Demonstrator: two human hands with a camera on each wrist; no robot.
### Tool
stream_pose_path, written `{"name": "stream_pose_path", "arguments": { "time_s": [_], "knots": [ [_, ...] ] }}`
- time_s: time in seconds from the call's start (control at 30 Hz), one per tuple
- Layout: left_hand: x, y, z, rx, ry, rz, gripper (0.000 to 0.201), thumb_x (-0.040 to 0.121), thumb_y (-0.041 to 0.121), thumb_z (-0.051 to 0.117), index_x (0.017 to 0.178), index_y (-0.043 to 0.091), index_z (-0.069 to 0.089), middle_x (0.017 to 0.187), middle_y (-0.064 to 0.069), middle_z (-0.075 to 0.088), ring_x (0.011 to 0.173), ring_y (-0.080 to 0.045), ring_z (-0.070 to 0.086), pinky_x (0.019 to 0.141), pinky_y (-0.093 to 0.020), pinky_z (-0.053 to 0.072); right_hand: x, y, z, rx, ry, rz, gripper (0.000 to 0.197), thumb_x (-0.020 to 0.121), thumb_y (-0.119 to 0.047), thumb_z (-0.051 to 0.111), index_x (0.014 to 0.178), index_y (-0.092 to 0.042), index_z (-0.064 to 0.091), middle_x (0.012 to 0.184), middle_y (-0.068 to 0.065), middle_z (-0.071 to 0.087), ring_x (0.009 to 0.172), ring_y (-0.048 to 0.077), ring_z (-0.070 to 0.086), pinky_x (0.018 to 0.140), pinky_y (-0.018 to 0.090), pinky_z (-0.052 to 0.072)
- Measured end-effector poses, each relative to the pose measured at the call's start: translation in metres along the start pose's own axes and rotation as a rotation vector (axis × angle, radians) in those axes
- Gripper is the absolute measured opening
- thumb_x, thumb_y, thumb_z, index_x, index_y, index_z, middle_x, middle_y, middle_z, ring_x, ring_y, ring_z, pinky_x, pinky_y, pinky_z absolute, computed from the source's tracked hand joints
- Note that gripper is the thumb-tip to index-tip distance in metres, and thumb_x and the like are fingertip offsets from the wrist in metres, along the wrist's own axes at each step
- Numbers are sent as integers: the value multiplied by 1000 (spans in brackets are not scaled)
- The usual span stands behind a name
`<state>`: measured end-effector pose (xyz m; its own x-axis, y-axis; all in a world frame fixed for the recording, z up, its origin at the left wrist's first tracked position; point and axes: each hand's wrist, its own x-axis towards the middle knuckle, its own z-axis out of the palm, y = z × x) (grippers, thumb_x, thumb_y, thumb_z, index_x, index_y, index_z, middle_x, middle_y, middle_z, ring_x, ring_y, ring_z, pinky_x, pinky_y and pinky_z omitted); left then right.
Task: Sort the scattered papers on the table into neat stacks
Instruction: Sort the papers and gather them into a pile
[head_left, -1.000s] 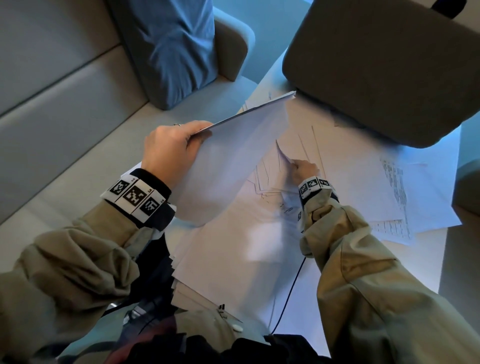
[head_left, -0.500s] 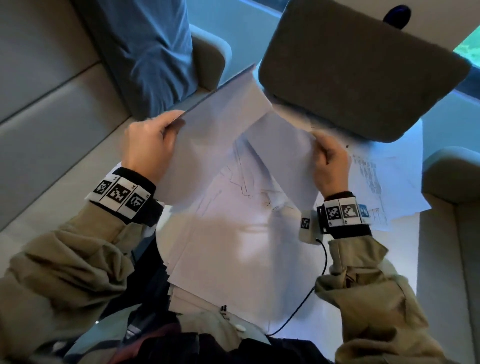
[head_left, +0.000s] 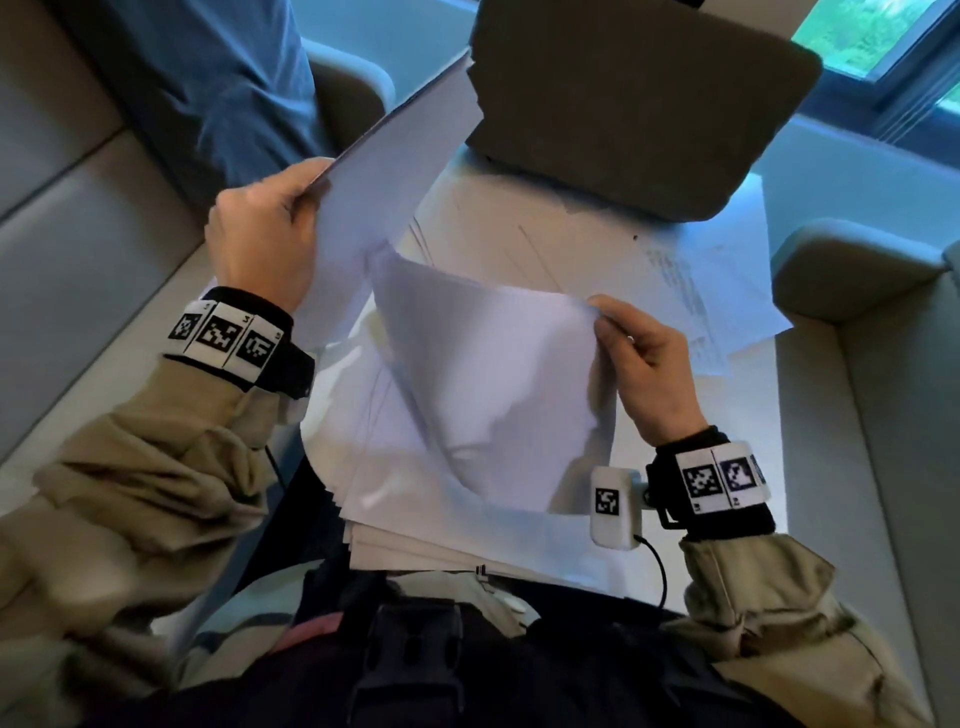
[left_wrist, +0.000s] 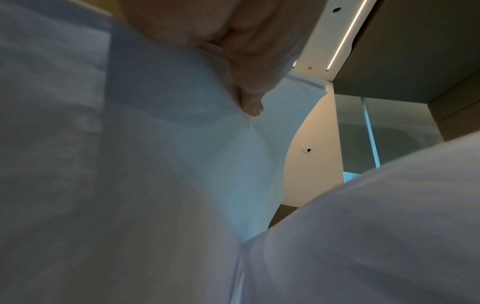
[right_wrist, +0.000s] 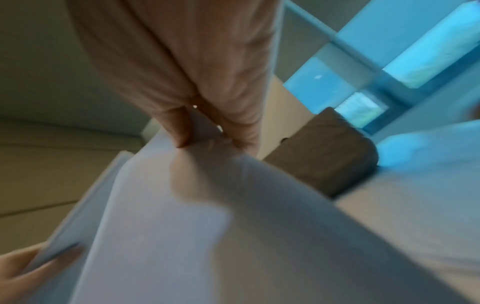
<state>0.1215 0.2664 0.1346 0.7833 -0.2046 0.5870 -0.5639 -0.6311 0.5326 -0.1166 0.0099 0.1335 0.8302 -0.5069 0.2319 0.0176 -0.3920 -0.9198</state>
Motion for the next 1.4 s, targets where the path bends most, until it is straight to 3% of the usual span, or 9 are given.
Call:
{"name": "stream_pose_path", "arguments": {
  "time_s": [0.1, 0.37, 0.6, 0.77, 0.87, 0.93, 1.03, 1.23, 1.4],
  "knots": [
    [-5, 7, -3, -21, 7, 38, 34, 94, 47, 43, 117, 34, 64, 99, -6, 73, 87, -29, 66, 73, -36, 52, -9, 39, -12, -2, 97, 211, 26, 93, 0, 52, 115, -6, 65, 106, 5, 67, 97, 9, 60, 87, 19, 47],
    [-20, 29, -14, 3, 69, 93, 32, 90, 51, 52, 109, 33, 70, 91, -2, 75, 79, -27, 68, 61, -30, 46, -31, 140, -31, -519, -64, 552, 30, 94, -8, 51, 121, -10, 64, 126, 13, 62, 122, 29, 53, 105, 27, 33],
    [-20, 44, -19, -61, 9, 225, 29, 90, 46, 57, 106, 28, 72, 86, -4, 75, 72, -26, 69, 58, -34, 51, -23, 145, -21, -699, -70, 513, 36, 92, -14, 57, 127, -8, 58, 130, 17, 53, 121, 33, 51, 102, 30, 36],
    [-29, 70, -20, -114, -164, 504, 16, 86, 36, 64, 98, 31, 74, 86, 3, 75, 70, -21, 71, 54, -28, 51, 2, 68, -16, -413, 32, 134, 109, 61, -35, 87, 147, -18, 23, 151, 2, 27, 140, 15, 26, 114, 29, 24],
    [-38, 84, -13, -90, -277, 579, 20, 83, 44, 61, 94, 34, 75, 82, 5, 75, 67, -20, 70, 53, -23, 47, 6, 22, -10, -85, -70, 115, 61, 68, -19, 84, 122, -13, 57, 117, -5, 64, 106, 8, 60, 94, 30, 48],
    [-42, 87, -9, -54, -291, 553, 27, 79, 50, 61, 86, 29, 76, 70, 1, 73, 59, -24, 67, 50, -23, 44, 2, 12, -6, 53, -86, 203, 16, 77, -16, 76, 82, -3, 67, 67, -7, 68, 62, 11, 62, 64, 33, 53],
    [-37, 75, -6, 22, -378, 413, 42, 73, 61, 61, 88, 24, 75, 71, -8, 71, 66, -31, 66, 57, -30, 47, -9, 17, -8, 35, -25, 249, 28, 84, -20, 69, 62, -4, 62, 48, -6, 59, 48, 11, 54, 49, 23, 46],
    [-44, 18, 4, 226, -759, 60, 33, 77, 55, 66, 99, 30, 69, 93, -2, 68, 92, -28, 62, 83, -39, 49, -50, 67, -15, 41, 133, 511, 8, 87, -19, 67, 85, -12, 68, 83, 6, 72, 75, 21, 67, 73, 35, 56],
    [-87, -11, 29, -49, -936, -221, 15, 81, 14, 71, 89, 24, 63, 77, 4, 67, 54, -1, 64, 76, -27, 49, -86, 115, -23, -182, 193, 608, 26, 84, -18, 69, 108, -9, 63, 104, 12, 69, 90, 25, 65, 84, 37, 53]
  ]
}}
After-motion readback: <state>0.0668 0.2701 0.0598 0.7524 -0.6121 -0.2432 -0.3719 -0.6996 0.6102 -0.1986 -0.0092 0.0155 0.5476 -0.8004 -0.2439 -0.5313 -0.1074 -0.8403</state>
